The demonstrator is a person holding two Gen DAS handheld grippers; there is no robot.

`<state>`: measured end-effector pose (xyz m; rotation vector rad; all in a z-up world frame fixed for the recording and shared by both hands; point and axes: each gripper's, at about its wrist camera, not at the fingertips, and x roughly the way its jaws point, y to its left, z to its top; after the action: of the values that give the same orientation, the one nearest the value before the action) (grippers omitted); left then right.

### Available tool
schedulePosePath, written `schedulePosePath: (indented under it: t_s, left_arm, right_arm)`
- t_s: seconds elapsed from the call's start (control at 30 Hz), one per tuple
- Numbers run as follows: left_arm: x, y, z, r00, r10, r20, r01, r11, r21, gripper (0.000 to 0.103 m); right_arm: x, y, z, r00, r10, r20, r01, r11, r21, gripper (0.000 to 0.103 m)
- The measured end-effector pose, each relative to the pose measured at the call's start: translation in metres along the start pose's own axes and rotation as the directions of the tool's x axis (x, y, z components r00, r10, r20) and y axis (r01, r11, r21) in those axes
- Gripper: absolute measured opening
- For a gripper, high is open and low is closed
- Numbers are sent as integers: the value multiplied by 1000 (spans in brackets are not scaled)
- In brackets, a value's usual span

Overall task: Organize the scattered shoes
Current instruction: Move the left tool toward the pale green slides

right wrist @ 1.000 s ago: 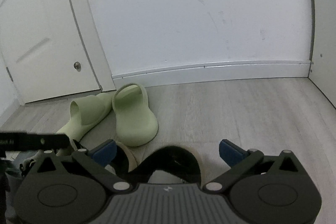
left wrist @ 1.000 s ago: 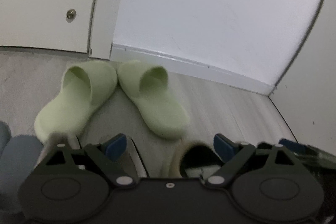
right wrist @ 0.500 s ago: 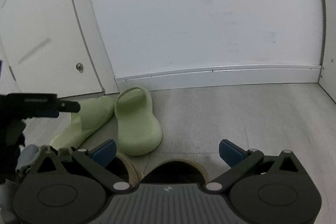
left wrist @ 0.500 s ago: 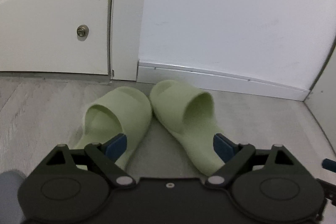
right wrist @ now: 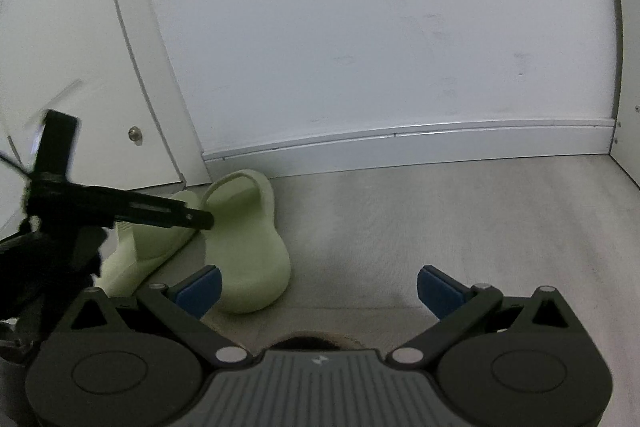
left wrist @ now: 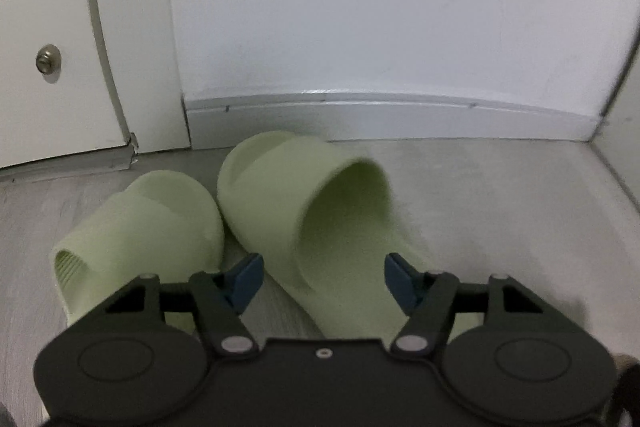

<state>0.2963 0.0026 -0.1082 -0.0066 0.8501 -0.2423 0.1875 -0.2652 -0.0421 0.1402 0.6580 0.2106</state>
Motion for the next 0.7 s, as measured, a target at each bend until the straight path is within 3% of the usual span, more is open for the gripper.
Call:
schedulePosePath:
  t_s: [0.07, 0.13, 0.27, 0.4, 0.53, 0.6, 0.7]
  left_arm:
    - [22, 5, 6, 997, 9, -82, -12, 999, -31, 59]
    - [30, 11, 8, 994, -19, -110, 11, 997, -72, 54]
    - [31, 22, 11, 993, -26, -118, 15, 995, -94, 42]
    - [29, 28, 13, 995, -48, -92, 34, 988, -151, 24]
    - [25, -2, 15, 993, -90, -76, 90, 996, -8, 21]
    - [22, -28, 14, 989, -120, -82, 128, 986, 104, 21]
    - [23, -50, 10, 979, -178, -104, 193, 966, 169, 21]
  right_arm:
    - [2, -4, -1, 1000, -7, -7, 7, 1000, 6, 103]
    - [3, -9, -1, 1000, -10, -12, 10, 1000, 14, 103]
    - [7, -15, -2, 1000, -11, -22, 12, 999, 34, 103]
    - [9, -19, -2, 1000, -6, -26, 7, 999, 50, 103]
    - [7, -19, -3, 1000, -5, -23, 6, 999, 42, 103]
    - [8, -18, -4, 1000, -6, -23, 7, 999, 43, 103]
    - [8, -17, -4, 1000, -3, -24, 4, 999, 48, 103]
